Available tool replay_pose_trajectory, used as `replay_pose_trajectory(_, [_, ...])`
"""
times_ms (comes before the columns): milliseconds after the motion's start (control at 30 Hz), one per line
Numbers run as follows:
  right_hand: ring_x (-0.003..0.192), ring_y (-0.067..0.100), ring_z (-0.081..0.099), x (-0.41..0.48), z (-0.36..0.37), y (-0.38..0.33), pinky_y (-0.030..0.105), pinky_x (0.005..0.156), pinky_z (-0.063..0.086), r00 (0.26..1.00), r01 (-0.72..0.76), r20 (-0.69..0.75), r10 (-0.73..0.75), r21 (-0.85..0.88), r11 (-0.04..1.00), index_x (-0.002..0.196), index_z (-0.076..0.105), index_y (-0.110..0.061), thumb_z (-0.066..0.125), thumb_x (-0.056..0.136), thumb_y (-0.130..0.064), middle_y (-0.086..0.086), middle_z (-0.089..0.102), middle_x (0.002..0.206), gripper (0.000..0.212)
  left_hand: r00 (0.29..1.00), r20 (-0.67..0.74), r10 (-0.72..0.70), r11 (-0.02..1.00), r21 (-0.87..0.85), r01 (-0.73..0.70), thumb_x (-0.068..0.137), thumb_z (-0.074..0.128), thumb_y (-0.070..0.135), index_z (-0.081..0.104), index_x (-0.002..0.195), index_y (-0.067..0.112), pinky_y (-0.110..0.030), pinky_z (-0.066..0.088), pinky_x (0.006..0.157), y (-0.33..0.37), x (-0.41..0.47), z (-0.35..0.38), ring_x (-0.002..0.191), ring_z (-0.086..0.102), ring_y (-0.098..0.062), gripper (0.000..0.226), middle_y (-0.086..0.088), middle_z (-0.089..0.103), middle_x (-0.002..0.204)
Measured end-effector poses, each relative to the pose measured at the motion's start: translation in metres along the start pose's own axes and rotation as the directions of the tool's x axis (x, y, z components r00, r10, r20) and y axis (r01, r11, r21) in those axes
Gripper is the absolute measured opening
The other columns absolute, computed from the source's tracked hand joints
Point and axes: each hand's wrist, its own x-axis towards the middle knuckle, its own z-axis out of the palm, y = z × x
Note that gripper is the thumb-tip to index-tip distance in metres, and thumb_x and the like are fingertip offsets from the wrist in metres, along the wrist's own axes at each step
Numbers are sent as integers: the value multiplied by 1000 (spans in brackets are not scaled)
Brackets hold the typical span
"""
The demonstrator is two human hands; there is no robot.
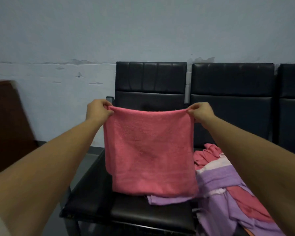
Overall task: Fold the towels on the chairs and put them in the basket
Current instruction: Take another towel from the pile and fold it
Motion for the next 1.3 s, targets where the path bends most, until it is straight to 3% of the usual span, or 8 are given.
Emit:
replay_pose_trajectory(133, [85,20,66,35,-3,-43,33,75,55,982,146,-140,-124,158,977,71,68,-26,69,88,-5,0,69,80,28,989,-149,6,995,-100,-21,84,72,4,77,104,9,-20,43,75,15,34,-7,85,62,-18,22,-5,69,90])
replay_pose_trajectory(300, [92,19,69,38,-16,-77,36,83,59,961,232,-211,-176,283,931,86,74,-24,70,90,-8,-1,72,91,17,976,-217,20,988,-146,-52,85,72,8,77,104,10,-18,43,76,19,51,-29,84,61,-12,21,-6,71,92])
replay_pose_trajectory(500, [76,12,64,-10,-9,-36,23,74,56,980,198,-67,-187,254,947,103,73,-4,70,88,-1,1,69,82,15,991,-19,-135,949,-289,124,84,79,18,70,96,15,-24,42,57,-23,17,-26,64,55,-19,16,-10,65,81])
replay_pose_trajectory(633, [71,15,64,-56,9,30,29,75,56,994,80,62,-89,131,988,78,73,-18,74,83,1,-1,70,73,20,967,190,-169,885,-404,233,84,78,8,74,98,4,-30,53,75,-61,-29,-14,82,64,-20,16,-16,72,95])
replay_pose_trajectory(767, [65,17,63,-107,32,91,28,60,57,975,-28,221,18,44,999,81,74,-8,74,82,5,3,67,62,13,890,422,-174,935,-214,284,77,85,9,74,100,10,-23,52,80,-102,-82,-7,90,66,-16,25,-6,73,97])
replay_pose_trajectory(900, [68,17,65,-139,44,119,40,70,58,928,37,372,14,-127,991,80,75,-11,76,83,-4,7,72,71,8,842,518,-151,986,140,90,79,82,10,77,95,18,-26,48,78,-130,-115,-2,88,66,-14,19,0,73,90])
replay_pose_trajectory(1100, [62,25,54,-139,44,102,26,53,42,898,-187,406,168,6,982,65,60,-6,52,79,17,15,61,65,29,838,518,-172,983,42,176,96,64,17,70,89,20,-29,45,76,-140,-122,8,92,64,-14,9,0,72,93])
replay_pose_trajectory(1300, [55,17,50,-106,71,113,24,49,47,873,-165,438,213,-145,975,76,66,-8,60,87,2,5,54,61,16,835,500,-231,973,107,205,96,64,19,69,88,21,-32,44,77,-153,-99,54,95,60,-17,9,2,68,96])
